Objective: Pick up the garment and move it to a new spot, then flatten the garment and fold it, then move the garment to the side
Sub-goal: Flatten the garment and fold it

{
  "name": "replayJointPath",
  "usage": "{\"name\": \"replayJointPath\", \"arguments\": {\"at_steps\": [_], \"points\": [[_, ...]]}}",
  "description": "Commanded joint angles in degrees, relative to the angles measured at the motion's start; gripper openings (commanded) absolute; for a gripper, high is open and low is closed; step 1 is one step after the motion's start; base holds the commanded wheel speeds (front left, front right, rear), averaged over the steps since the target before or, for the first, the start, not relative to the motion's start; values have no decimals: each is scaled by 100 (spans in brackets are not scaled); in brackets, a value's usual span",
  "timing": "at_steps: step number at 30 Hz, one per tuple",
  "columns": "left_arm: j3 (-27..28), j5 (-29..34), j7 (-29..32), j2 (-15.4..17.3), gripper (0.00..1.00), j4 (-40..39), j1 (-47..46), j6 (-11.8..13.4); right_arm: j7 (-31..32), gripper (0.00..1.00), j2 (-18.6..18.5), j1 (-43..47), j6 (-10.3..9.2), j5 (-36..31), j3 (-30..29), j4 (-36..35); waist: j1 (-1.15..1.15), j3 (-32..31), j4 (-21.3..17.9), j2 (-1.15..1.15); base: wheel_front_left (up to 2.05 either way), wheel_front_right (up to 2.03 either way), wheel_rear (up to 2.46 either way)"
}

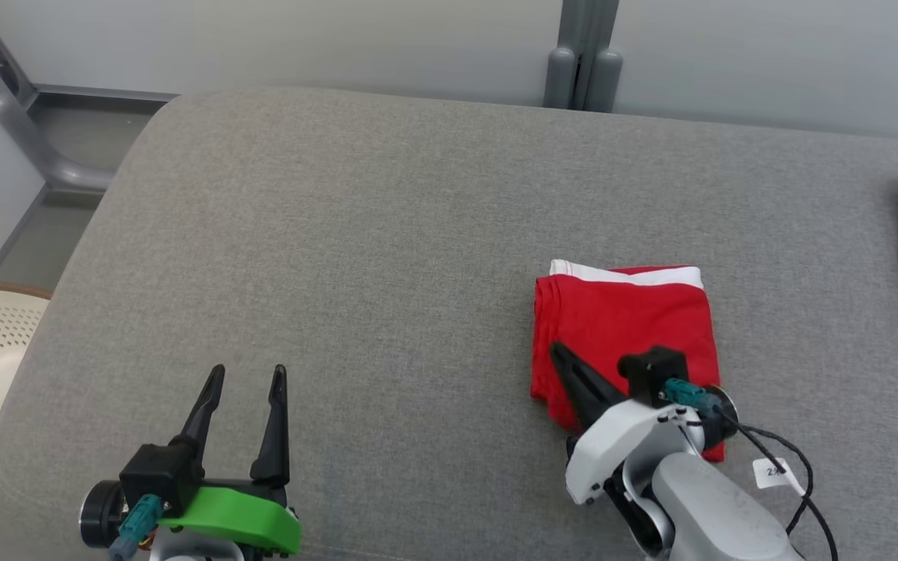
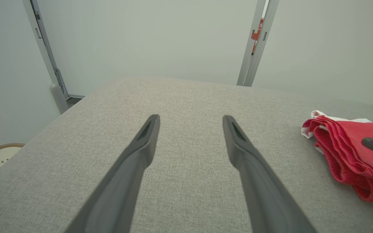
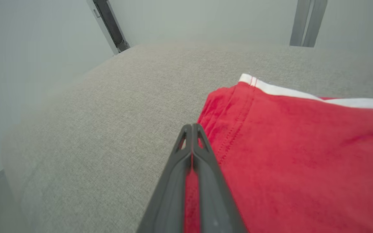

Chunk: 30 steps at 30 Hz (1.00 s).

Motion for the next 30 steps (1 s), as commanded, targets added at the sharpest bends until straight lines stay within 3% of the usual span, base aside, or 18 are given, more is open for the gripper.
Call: {"name": "replayJointPath", "arguments": {"at_steps": [1,12,13,14,15,30], "points": [[60,-5,-16,7,100,22,9,-18,-16,0,-18,24,0,11,-117,-187,0,-96,-144,0,0,0,0],[347,113,-16,56,100,54,189,-17,-15,0,-402,778,0,-333,-1068,-1614,0,-463,-727,0,0,0,0],[392,126,-16,54,100,52,201,-16,-16,38,-448,842,0,-366,-1184,-1725,0,-483,-790,0,0,0,0],[410,139,-16,50,100,51,208,-16,-15,92,-478,899,0,-385,-1275,-1812,0,-493,-826,0,0,0,0],[452,145,-16,49,100,53,230,-15,-15,100,-501,993,0,-408,-1366,-1884,0,-516,-884,0,0,0,0],[755,212,-16,64,100,104,427,-16,-15,100,-647,1846,0,-636,-2084,-2556,0,-750,-1242,0,0,0,0]]}}
